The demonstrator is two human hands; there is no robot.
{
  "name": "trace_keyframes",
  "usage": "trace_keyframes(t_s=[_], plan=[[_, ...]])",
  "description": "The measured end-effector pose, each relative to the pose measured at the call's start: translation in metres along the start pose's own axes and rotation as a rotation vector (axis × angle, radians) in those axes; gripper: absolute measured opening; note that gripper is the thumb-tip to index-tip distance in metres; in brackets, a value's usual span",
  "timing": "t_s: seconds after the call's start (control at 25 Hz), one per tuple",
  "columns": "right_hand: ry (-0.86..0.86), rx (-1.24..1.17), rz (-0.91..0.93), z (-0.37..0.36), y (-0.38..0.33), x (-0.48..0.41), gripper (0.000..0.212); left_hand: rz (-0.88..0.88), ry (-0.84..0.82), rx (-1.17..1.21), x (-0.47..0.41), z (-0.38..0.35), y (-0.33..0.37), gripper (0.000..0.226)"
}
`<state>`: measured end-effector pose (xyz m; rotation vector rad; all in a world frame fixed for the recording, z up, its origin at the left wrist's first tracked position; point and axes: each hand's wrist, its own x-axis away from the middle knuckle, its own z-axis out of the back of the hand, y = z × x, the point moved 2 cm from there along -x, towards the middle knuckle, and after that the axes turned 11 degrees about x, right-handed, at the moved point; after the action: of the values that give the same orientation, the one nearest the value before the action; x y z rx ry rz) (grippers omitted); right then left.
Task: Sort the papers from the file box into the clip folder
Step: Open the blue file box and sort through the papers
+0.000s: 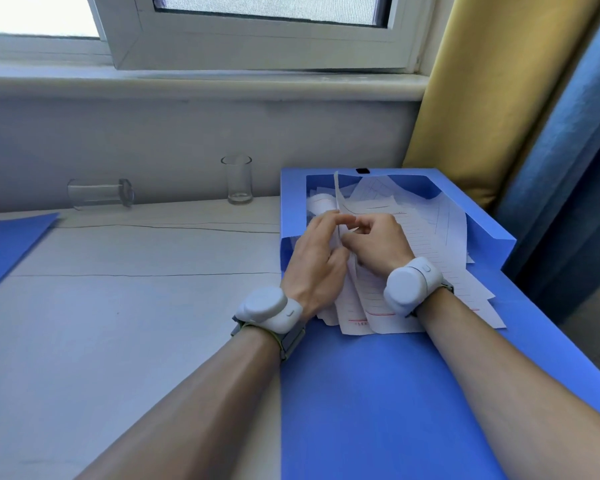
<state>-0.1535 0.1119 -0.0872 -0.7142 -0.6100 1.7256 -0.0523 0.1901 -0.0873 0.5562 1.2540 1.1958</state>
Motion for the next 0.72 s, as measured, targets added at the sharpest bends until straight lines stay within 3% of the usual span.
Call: trace_keyframes(t_s=[0.12, 0.32, 0.44, 0.6, 0.72], plan=[[-0.034, -0.084, -0.003, 0.0013, -0.0029, 0.002, 0.016, -0.007, -0.013, 0.054, 0.0001, 0.001, 0.0012, 0.052], [-0.094, -0.135, 0.047, 0.0005, -0.0083, 0.0057, 0.03, 0.062, -0.03, 0.023, -0.0011, 0.0005, -0.0013, 0.073], [-0.129, -0.148, 0.063, 0.001, -0.0084, 0.0073, 0.032, 0.007, 0.004, 0.022, -0.0016, 0.0007, -0.0008, 0.073], [-0.149, -0.067, 0.09, -0.003, -0.0081, 0.0063, 0.05, 0.006, -0.043, 0.078, 0.0001, 0.0001, 0.0031, 0.078], [-0.139, -0.031, 0.081, -0.0031, -0.0067, 0.0052, 0.035, 0.022, -0.066, 0.057, 0.0013, -0.0018, 0.0048, 0.078]])
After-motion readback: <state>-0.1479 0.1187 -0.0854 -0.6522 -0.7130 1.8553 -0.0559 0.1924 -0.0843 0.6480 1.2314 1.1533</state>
